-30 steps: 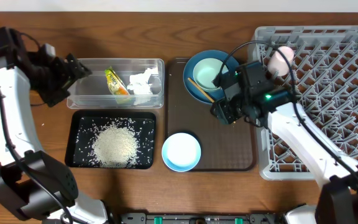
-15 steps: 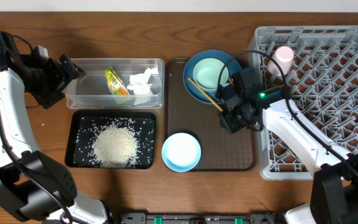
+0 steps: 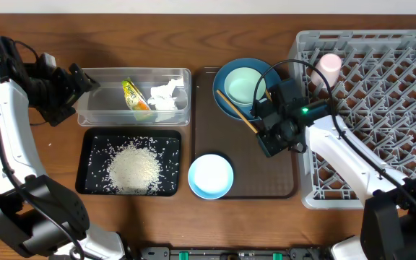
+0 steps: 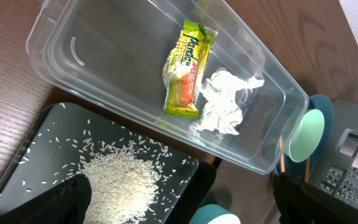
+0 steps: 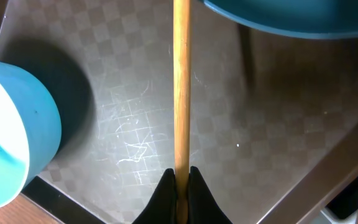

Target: Sort waste into correct bins and load items into the dishwasher rack

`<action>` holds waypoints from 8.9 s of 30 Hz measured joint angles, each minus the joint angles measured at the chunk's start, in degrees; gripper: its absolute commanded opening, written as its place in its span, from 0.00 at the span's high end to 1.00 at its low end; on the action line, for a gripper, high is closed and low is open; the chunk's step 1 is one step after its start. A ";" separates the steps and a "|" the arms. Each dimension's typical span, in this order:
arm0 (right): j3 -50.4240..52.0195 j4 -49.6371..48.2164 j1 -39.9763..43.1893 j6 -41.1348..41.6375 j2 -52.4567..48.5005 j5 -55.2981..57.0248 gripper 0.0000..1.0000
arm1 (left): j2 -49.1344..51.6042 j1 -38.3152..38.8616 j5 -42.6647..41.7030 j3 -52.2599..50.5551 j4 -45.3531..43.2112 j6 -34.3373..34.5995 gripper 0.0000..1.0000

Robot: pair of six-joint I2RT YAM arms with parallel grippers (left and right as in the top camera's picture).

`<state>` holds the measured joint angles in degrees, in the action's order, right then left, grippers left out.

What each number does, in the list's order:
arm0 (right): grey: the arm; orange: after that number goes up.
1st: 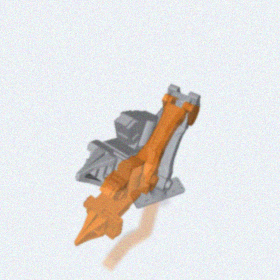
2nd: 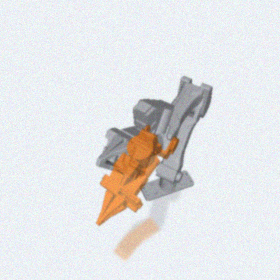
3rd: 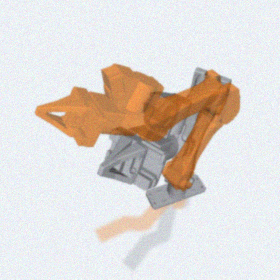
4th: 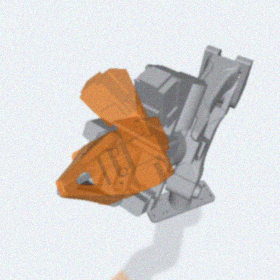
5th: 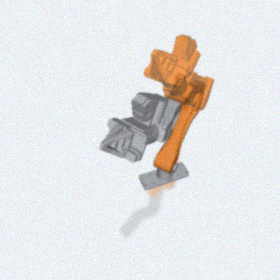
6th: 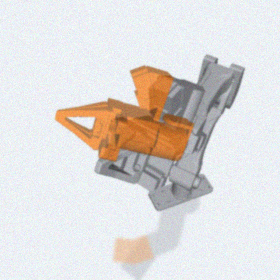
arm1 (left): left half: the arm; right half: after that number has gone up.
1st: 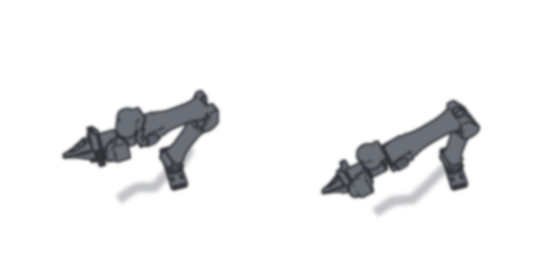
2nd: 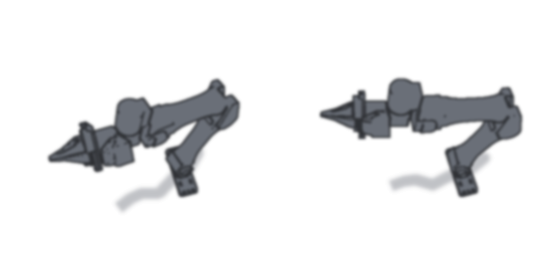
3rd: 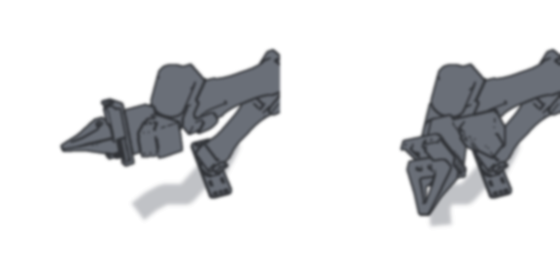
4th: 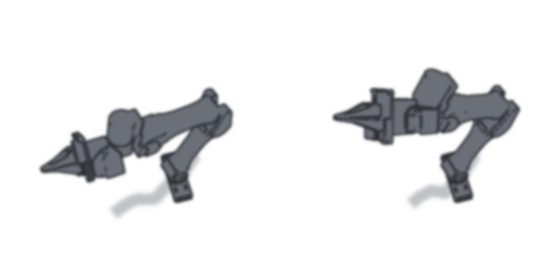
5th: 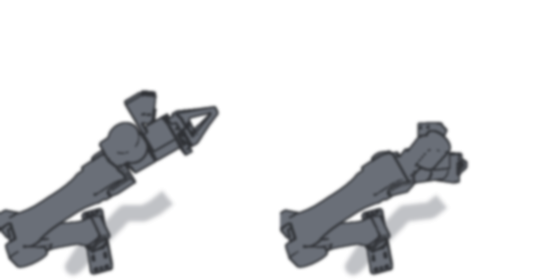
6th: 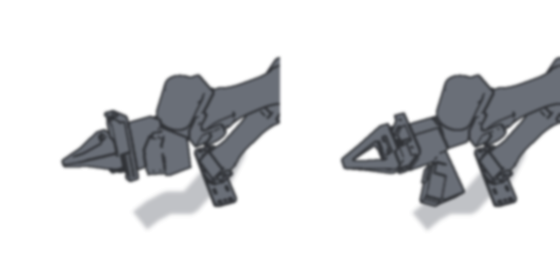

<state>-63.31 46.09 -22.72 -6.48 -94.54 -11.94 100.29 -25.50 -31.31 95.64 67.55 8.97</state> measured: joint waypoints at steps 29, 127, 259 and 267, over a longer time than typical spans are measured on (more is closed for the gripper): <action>0.02 3.28 5.55 5.64 17.16 -0.50 0.99 | 0.00 0.00 0.00 0.00 0.02 0.00 0.04; 7.69 -17.20 13.14 12.87 14.99 -4.63 0.67 | 0.00 0.00 0.00 0.00 0.02 0.00 0.04; 7.65 -0.09 9.09 14.58 18.01 24.44 0.89 | 0.00 0.00 0.00 0.00 0.02 0.00 0.04; 7.65 -1.95 9.09 14.58 17.99 21.59 0.87 | -0.02 0.00 0.00 0.00 0.04 0.00 0.04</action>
<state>-55.66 44.14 -13.63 8.10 -76.55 9.65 100.27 -25.50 -31.31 95.64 67.59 8.97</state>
